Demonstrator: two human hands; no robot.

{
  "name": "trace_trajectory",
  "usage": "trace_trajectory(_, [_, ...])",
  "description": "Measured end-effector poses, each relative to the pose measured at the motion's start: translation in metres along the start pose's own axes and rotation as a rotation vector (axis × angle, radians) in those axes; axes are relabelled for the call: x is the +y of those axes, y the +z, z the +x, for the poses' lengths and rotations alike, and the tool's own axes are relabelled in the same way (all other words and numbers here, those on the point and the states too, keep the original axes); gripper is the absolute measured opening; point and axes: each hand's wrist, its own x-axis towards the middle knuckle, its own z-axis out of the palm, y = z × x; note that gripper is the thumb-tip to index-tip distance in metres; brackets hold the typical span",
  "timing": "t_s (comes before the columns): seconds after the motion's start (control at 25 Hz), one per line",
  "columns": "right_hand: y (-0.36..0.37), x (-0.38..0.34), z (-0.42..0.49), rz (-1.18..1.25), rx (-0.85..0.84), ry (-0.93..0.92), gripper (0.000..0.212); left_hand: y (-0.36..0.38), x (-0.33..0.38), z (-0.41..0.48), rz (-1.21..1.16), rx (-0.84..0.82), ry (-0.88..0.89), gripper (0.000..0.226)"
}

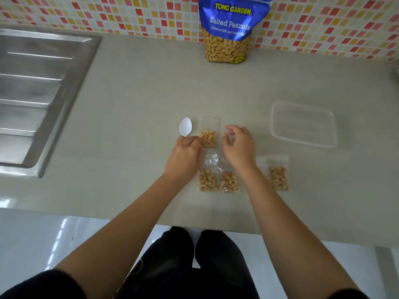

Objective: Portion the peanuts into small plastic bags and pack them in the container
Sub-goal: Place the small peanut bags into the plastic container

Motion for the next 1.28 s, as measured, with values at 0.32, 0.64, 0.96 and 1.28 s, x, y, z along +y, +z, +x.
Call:
trace_trajectory(0.32, [0.02,-0.001,0.057,0.033,-0.177,0.018,0.024,0.022,-0.005,0.014,0.102,-0.063,0.218,0.034])
trace_trajectory(0.64, [0.0,-0.024,0.028,0.802,-0.051,0.209,0.007,-0.022,0.011,0.021,-0.23,0.107,-0.038,0.022])
trace_trajectory(0.96, [-0.036,-0.055,0.005,0.86,0.242,0.071,0.006,-0.077,0.036,0.081,-1.002,-0.237,-0.467,0.014])
trace_trajectory(1.28, [-0.043,-0.046,-0.016,0.848,0.322,0.14,0.007,-0.087,0.053,0.101,-0.425,-0.312,-0.054,0.012])
